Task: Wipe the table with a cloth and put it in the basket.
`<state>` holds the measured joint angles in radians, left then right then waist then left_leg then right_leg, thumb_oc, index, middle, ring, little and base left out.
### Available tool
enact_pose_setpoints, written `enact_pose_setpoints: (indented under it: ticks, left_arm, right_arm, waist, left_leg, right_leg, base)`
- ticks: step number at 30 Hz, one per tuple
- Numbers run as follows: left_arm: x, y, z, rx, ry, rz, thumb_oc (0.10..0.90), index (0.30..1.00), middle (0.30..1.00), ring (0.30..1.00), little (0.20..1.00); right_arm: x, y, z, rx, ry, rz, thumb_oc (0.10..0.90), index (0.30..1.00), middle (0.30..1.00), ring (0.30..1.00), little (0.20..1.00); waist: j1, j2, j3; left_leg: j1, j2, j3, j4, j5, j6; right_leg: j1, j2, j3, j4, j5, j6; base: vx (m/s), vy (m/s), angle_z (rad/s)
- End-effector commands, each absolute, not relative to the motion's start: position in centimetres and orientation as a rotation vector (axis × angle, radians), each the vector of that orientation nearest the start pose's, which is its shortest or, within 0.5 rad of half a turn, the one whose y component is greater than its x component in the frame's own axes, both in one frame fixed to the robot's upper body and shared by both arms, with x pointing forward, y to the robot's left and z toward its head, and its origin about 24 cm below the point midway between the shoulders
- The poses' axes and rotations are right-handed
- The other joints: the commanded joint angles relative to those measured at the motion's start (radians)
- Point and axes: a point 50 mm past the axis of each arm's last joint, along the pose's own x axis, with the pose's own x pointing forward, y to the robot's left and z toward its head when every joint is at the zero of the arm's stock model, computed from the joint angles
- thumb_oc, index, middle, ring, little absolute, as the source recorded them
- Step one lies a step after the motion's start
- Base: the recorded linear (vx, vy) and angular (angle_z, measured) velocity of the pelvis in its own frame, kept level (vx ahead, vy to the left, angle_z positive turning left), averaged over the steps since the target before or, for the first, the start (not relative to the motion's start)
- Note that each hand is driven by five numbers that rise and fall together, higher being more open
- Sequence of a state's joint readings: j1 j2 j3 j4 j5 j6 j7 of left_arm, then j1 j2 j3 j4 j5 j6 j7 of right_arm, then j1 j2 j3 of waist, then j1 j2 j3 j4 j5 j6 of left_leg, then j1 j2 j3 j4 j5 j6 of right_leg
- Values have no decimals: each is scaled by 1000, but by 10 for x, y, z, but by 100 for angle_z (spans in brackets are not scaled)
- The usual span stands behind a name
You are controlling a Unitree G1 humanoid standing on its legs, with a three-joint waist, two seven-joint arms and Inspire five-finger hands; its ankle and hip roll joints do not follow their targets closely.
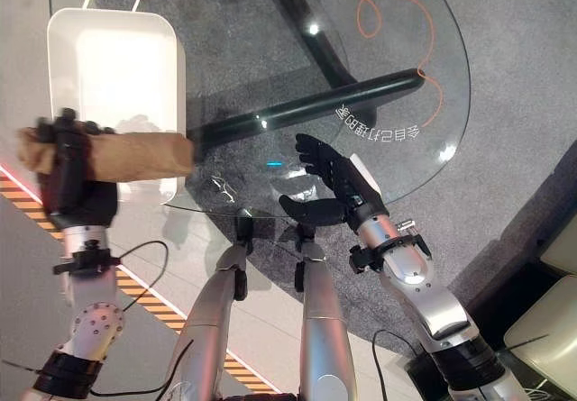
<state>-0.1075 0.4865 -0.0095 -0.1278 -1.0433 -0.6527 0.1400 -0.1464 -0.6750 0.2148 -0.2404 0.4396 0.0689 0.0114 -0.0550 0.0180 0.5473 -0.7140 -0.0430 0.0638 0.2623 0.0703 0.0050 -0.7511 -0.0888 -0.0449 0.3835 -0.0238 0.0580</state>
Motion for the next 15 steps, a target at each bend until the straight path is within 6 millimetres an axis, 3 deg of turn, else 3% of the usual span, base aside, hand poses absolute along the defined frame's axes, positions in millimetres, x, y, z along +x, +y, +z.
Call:
enact_pose_setpoints:
  ticks: [1, 5, 8, 12, 15]
  left_arm:
    - [211, 259, 214, -396, -1130, 286, 100, 300, 300, 300, 200]
    - [220, 268, 220, -1, -1110, 626, 100, 300, 300, 300, 200]
    - [231, 285, 225, 163, -1057, 770, 100, 300, 300, 300, 200]
    - [255, 314, 229, 316, -930, 894, 100, 300, 300, 300, 200]
    - [274, 324, 233, 492, -827, 936, 100, 300, 300, 300, 200]
  right_arm:
    - [260, -176, 141, -236, -226, 424, 800, 900, 900, 900, 900]
    - [265, -171, 130, -268, -132, 482, 800, 900, 900, 900, 900]
    - [268, -169, 126, -301, -77, 517, 800, 900, 900, 900, 900]
    - [272, -166, 114, -364, 34, 583, 800, 900, 900, 900, 900]
    - [274, -164, 105, -385, 110, 625, 800, 900, 900, 900, 900]
  waist:
    - [15, 41, -27]
    - [11, 48, -27]
    - [6, 52, -27]
    - [-10, 55, -27]
    - [-19, 51, -27]
  left_leg:
    - [33, -67, 7, 23, -92, 11]
    - [15, -69, 11, 43, -95, 3]
    - [6, -67, 19, 50, -96, -1]
    - [-17, -58, 38, 66, -97, -7]
    - [-38, -51, 47, 73, -95, -11]
  right_leg:
    - [33, 78, 28, -54, -10, -8]
    - [18, 73, 33, -41, -18, -17]
    - [6, 72, 38, -34, -22, -20]
    - [-22, 71, 47, -23, -22, -19]
    - [-47, 73, 53, -16, -17, -15]
  base:
    - [16, 68, -1]
    - [24, 92, -4]
    - [21, 101, -10]
    - [28, 139, -6]
    - [27, 97, -6]
